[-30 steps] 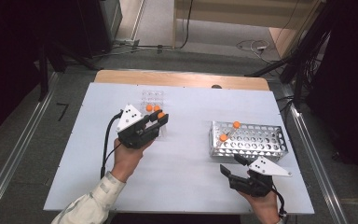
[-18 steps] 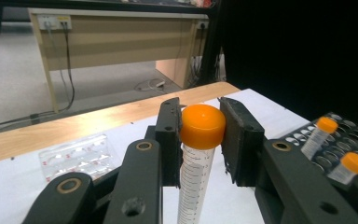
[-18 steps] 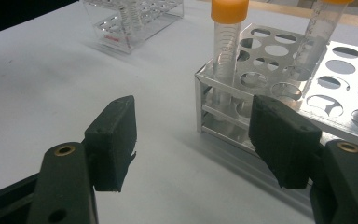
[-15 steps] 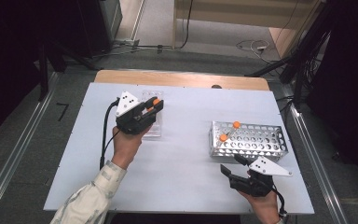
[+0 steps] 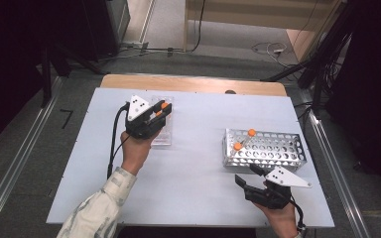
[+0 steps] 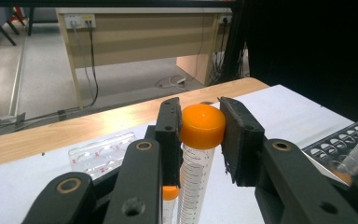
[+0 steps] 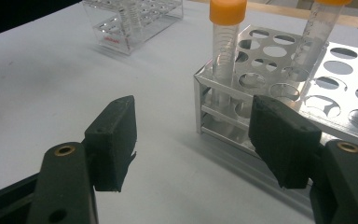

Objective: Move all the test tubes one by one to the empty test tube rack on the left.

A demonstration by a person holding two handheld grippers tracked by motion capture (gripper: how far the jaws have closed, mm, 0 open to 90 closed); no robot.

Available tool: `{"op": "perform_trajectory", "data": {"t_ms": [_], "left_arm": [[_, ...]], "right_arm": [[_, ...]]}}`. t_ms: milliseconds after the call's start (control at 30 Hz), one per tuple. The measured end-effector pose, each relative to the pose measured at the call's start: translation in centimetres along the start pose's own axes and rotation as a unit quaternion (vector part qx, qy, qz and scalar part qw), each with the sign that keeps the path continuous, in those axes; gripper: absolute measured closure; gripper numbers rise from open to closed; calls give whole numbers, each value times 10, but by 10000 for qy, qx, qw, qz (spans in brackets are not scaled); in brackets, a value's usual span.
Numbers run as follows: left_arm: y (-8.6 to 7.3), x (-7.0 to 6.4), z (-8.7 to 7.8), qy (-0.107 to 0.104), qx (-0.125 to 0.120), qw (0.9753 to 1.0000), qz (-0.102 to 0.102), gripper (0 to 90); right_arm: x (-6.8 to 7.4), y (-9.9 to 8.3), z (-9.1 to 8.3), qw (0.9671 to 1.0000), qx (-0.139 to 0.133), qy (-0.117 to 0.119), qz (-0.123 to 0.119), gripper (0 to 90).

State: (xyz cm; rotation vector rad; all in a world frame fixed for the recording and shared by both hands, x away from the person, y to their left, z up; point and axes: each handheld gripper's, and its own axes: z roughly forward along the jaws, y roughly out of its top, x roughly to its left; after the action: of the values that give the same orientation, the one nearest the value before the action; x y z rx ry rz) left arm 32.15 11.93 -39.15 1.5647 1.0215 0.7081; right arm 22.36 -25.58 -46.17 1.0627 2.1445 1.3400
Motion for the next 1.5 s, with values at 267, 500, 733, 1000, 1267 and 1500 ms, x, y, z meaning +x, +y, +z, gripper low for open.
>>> {"op": "perform_trajectory", "data": {"t_ms": [267,500,733,1000,1267,1500], "left_arm": [[-9,3,5,74,42,10000,6,698],[-13,3,8,74,75,9999,47,698],[-20,1,12,95,129,9998,99,696],[-29,4,14,118,219,9997,5,689],[-29,3,14,69,211,9998,2,648],[-28,1,8,77,157,9998,16,555]], "right_arm": [[0,0,0,10000,-10,5,2,307],[0,0,0,10000,3,2,-11,306],[0,0,0,10000,1,4,-30,306],[0,-1,0,10000,13,10,-16,306],[0,-1,1,10000,23,14,-9,306],[0,-1,1,10000,24,2,-2,306]]}}
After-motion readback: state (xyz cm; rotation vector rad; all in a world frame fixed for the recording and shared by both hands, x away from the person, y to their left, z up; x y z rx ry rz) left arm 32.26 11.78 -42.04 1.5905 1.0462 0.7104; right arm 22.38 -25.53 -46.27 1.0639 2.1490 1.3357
